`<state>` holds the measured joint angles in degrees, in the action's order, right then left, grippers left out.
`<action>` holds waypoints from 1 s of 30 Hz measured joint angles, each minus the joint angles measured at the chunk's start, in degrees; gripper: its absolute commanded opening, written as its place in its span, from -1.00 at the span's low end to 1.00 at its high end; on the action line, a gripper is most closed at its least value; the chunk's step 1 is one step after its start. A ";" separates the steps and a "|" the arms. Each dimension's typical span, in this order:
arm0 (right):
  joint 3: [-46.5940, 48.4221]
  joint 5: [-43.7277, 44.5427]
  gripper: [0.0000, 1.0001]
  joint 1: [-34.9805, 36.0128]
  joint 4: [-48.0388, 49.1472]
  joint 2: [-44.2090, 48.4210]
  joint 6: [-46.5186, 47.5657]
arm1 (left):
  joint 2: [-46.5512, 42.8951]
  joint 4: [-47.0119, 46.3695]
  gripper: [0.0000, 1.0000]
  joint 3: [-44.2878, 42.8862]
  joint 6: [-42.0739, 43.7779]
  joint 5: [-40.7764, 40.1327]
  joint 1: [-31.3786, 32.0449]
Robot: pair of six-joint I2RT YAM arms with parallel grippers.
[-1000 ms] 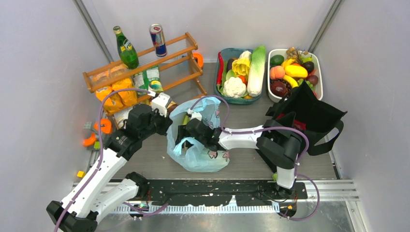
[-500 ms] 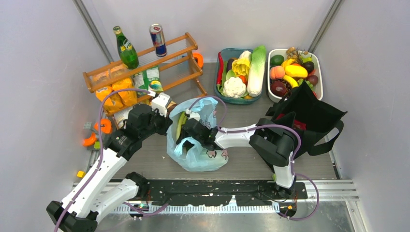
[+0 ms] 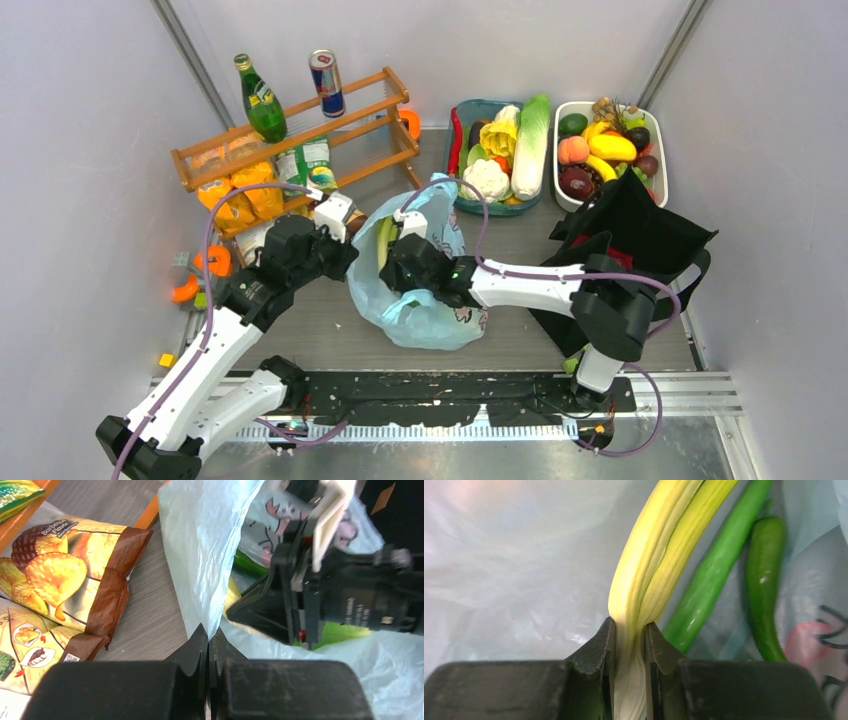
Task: Untie the knot of the grocery bags and take out the mixed food
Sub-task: Pick up the fake vegetable from the takeout bag.
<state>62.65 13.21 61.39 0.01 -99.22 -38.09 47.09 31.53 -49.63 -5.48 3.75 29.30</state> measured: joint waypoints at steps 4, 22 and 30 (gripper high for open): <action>0.31 5.92 -0.90 0.00 -0.22 3.76 5.51 | 0.00 -0.02 -1.00 0.00 0.04 1.88 0.15; 0.20 13.68 -0.90 -8.22 -0.94 8.11 18.49 | -0.28 -2.01 -1.00 0.31 0.63 5.77 0.81; -0.90 4.63 -0.90 -10.99 -0.85 15.21 18.49 | 2.01 -1.77 -1.00 0.31 0.98 0.96 1.01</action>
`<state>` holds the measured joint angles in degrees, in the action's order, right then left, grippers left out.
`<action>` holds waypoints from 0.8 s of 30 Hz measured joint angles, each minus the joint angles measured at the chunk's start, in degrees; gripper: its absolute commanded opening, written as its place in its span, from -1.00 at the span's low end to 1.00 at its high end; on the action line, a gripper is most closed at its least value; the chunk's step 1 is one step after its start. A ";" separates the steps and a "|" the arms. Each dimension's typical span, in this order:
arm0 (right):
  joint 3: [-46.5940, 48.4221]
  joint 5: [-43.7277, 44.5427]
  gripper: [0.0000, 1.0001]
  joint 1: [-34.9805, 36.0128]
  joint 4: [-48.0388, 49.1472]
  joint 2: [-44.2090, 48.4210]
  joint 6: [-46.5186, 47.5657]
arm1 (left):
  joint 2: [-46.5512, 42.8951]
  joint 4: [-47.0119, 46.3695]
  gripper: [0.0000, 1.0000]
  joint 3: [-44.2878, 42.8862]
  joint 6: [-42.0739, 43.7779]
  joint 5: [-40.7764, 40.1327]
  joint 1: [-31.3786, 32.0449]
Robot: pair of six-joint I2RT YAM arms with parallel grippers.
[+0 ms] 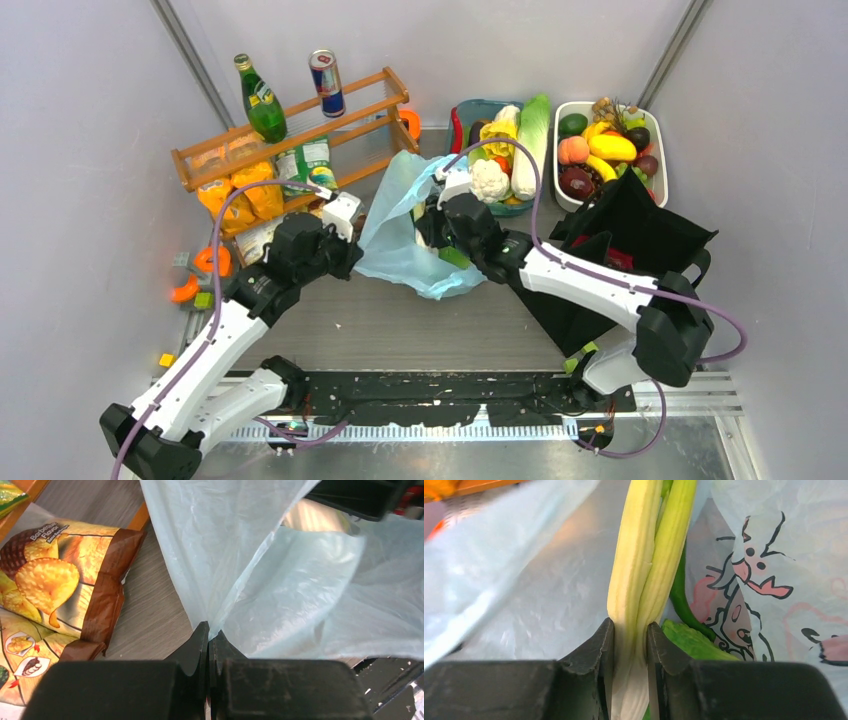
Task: Untie the knot of the grocery bags and take out the mixed food
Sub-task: Pick up the fake vegetable from the takeout bag.
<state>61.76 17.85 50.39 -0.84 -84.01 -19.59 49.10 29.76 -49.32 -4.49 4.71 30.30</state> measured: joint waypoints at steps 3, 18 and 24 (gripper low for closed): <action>-2.05 -4.37 -0.90 -0.02 0.50 2.34 0.26 | 0.83 0.52 -1.00 0.00 -0.09 -1.07 0.00; -12.70 -9.90 -0.89 8.33 0.59 6.19 5.46 | -0.52 1.20 -1.00 -0.02 -2.60 -3.08 0.07; -17.59 -7.80 -0.89 10.40 0.72 15.04 7.06 | 0.24 3.02 -0.45 -1.75 -3.34 -6.21 0.07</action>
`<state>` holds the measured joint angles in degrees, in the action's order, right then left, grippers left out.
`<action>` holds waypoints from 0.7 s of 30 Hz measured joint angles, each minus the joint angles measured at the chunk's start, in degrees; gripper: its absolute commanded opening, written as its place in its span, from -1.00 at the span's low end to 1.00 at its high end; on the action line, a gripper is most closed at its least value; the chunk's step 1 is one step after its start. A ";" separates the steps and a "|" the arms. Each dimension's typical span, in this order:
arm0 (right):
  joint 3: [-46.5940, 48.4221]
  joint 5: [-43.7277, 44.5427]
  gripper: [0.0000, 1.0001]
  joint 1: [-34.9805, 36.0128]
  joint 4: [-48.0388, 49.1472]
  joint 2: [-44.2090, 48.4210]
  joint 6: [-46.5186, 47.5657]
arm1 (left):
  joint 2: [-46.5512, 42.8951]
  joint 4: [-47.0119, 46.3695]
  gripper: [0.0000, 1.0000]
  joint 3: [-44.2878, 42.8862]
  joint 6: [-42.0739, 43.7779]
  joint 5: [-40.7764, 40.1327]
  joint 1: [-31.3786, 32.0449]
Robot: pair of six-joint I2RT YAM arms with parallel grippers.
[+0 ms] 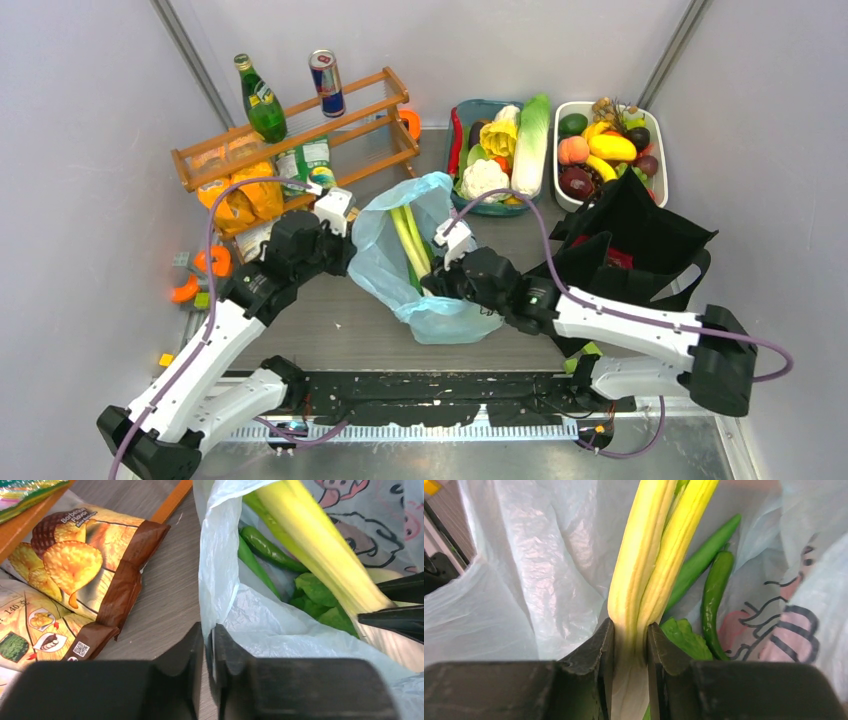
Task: Untie the knot of the grocery bags and take out the mixed food
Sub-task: Pick up the fake vegetable from the takeout bag.
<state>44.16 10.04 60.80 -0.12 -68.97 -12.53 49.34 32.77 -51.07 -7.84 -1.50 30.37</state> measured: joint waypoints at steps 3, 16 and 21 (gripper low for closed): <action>-0.70 0.42 -0.90 0.00 0.09 4.17 1.03 | 0.57 0.85 0.14 -2.51 -0.50 0.31 0.00; -5.05 -0.63 -0.89 0.02 4.00 9.86 2.54 | 6.43 -0.83 0.84 -15.06 -2.27 9.64 0.00; -6.23 -1.01 -0.90 0.02 4.92 12.41 2.60 | 11.74 -0.76 0.84 -16.02 -0.46 9.14 0.00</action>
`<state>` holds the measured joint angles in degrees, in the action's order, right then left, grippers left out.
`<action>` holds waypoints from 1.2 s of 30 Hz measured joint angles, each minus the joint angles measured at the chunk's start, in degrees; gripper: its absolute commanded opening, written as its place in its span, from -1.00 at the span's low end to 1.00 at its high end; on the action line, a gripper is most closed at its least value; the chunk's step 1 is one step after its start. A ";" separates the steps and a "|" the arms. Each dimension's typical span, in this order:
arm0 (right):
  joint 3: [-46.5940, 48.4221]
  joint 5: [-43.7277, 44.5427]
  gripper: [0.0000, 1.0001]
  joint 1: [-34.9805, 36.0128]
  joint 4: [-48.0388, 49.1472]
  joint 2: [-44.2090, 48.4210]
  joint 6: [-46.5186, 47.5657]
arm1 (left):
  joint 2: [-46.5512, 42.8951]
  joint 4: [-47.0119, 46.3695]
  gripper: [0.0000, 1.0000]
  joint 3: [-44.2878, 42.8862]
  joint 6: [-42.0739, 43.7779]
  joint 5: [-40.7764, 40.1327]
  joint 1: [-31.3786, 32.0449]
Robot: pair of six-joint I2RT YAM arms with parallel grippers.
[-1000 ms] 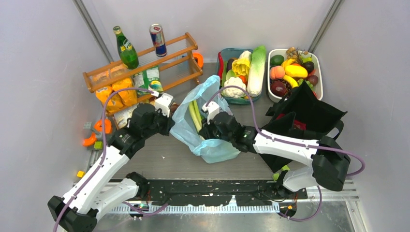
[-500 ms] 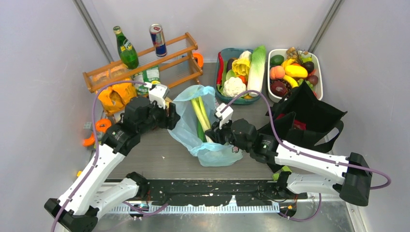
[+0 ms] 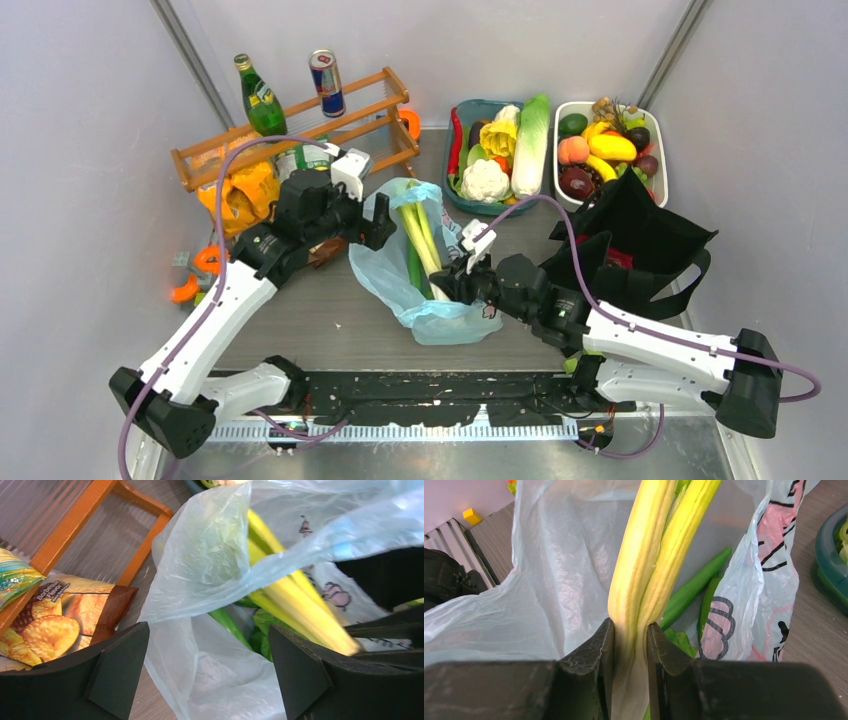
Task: Untie the knot of the grocery bags and take out the mixed food
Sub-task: Pick up the fake vegetable from the takeout bag.
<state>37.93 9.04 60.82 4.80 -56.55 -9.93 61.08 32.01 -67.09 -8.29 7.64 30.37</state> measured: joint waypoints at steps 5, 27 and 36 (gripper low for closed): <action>-0.22 -0.35 -0.90 0.00 1.22 1.68 0.31 | 2.43 -0.07 0.65 -0.02 1.70 -3.17 0.13; -3.19 -2.95 -0.89 0.00 2.36 3.58 0.94 | 4.87 -5.38 -1.00 -0.72 5.40 -11.02 0.26; -3.34 -6.34 -0.90 -0.02 -0.22 5.11 2.97 | 5.49 -5.55 -1.00 -3.26 4.92 -11.37 0.26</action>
<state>34.59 2.70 60.80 4.58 -51.44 -6.96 66.57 26.46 -70.35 -3.38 -3.73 30.63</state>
